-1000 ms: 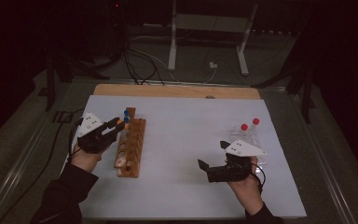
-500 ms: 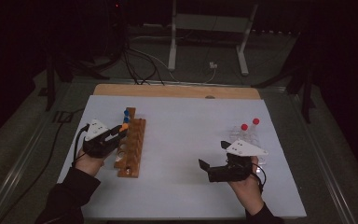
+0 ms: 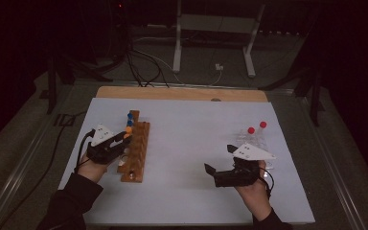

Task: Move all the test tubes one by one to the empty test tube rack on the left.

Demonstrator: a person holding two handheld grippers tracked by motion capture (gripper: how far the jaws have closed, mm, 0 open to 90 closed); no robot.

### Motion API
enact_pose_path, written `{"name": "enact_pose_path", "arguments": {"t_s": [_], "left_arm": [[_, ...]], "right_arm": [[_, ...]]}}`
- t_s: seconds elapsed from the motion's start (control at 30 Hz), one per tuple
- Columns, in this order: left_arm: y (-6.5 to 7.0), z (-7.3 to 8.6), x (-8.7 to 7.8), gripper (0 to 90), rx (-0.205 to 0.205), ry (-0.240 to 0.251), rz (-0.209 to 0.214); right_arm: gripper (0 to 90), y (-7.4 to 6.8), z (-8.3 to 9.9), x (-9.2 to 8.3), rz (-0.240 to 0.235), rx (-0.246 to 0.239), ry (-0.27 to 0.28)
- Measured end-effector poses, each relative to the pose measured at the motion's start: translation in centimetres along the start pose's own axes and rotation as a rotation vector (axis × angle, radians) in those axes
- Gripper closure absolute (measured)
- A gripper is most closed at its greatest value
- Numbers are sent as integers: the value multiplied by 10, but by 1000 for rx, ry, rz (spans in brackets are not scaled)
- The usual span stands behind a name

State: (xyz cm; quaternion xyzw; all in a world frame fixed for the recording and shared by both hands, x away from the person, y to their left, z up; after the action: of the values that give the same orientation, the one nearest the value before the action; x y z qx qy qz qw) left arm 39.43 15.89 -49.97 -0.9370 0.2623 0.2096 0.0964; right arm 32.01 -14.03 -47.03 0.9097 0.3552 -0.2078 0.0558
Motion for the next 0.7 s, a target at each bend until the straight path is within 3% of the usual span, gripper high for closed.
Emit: {"name": "enact_pose_path", "arguments": {"t_s": [0.07,0.23,0.4,0.57,0.63,0.7], "left_arm": [[0,1,0,682,-3,-6,2],[3,0,-5,446,-46,0,20],[7,-5,-16,229,-53,21,31],[14,-7,-28,58,-67,43,86],[18,-7,-33,26,-65,52,122],[20,-6,-36,18,-56,56,120]], "right_arm": [[0,1,-1,-1,0,1,4],[0,4,-4,-4,5,5,15],[0,12,-12,-12,13,-12,43],[0,37,-18,-25,77,-5,71],[0,49,-19,-29,104,3,78],[0,63,-17,-33,141,14,78]]}}
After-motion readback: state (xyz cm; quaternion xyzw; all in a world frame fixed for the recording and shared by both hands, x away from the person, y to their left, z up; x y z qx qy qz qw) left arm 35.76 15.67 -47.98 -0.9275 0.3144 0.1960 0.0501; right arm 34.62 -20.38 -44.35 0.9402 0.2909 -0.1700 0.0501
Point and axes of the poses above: each handheld gripper's, and its own axes: x roughly forward along the jaws, z roughly out of its underside, y roughly to its right, the point moved 10 cm from there along x, roughly forward along the jaws, and after that the axes turned 2 degrees about -z, right-handed, at the moved point
